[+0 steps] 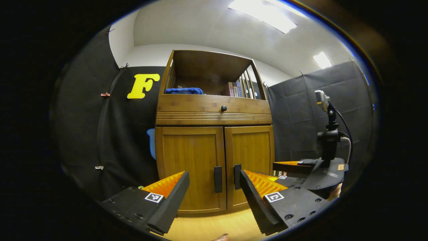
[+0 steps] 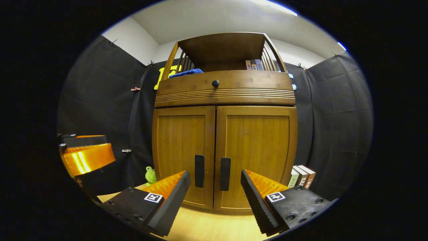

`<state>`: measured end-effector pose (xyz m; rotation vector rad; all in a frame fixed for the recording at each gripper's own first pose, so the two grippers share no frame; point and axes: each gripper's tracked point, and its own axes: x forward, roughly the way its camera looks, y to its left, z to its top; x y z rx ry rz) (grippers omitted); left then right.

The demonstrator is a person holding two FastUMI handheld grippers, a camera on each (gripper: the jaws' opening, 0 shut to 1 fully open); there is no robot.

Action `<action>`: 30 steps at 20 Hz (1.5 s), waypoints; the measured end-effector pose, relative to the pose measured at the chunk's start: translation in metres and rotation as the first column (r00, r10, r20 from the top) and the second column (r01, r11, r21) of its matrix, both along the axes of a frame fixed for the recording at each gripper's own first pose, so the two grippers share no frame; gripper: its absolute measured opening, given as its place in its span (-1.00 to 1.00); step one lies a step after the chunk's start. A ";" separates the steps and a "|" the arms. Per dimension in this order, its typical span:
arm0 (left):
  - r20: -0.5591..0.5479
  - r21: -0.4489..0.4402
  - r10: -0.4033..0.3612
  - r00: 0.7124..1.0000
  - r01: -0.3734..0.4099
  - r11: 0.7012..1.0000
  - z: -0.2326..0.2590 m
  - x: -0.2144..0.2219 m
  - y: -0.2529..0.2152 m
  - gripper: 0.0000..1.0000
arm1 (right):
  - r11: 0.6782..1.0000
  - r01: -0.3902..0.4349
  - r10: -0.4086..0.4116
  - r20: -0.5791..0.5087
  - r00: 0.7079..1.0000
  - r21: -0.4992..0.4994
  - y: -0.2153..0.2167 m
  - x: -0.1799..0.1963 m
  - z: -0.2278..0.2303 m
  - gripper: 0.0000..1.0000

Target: Open the right door of the double-door shoe cabinet with the right hand, and open the left door with the left hand.

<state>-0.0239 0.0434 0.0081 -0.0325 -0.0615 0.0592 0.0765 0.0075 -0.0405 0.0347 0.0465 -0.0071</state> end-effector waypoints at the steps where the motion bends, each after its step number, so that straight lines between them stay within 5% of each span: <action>1: 0.002 -0.001 0.002 1.000 -0.002 1.000 0.000 0.001 0.003 0.87 | 1.000 0.000 0.000 -0.005 1.000 0.005 0.002 0.007 -0.002 0.94; 21: 0.057 0.024 0.107 0.993 -0.108 0.994 -0.004 0.004 0.047 0.88 | 0.993 0.121 -0.121 -0.067 0.990 -0.011 -0.028 0.129 -0.079 0.80; 22: 0.057 0.023 0.113 0.992 -0.115 0.993 -0.004 0.005 0.050 0.87 | 0.993 0.119 -0.119 -0.071 0.990 0.002 -0.030 0.134 -0.083 0.58; 24: 0.052 0.022 0.117 0.992 -0.118 0.993 -0.004 0.005 0.051 0.87 | 0.993 0.114 -0.111 -0.081 0.991 0.034 -0.032 0.140 -0.088 0.68; 28: 0.049 0.021 0.140 0.989 -0.141 0.990 -0.008 0.006 0.061 0.87 | 0.992 0.129 -0.127 -0.071 0.989 0.018 -0.035 0.155 -0.092 0.37; 30: 0.049 0.023 0.148 0.988 -0.149 0.989 -0.009 0.007 0.065 0.88 | 0.991 0.135 -0.134 -0.062 0.989 0.012 -0.033 0.156 -0.091 0.02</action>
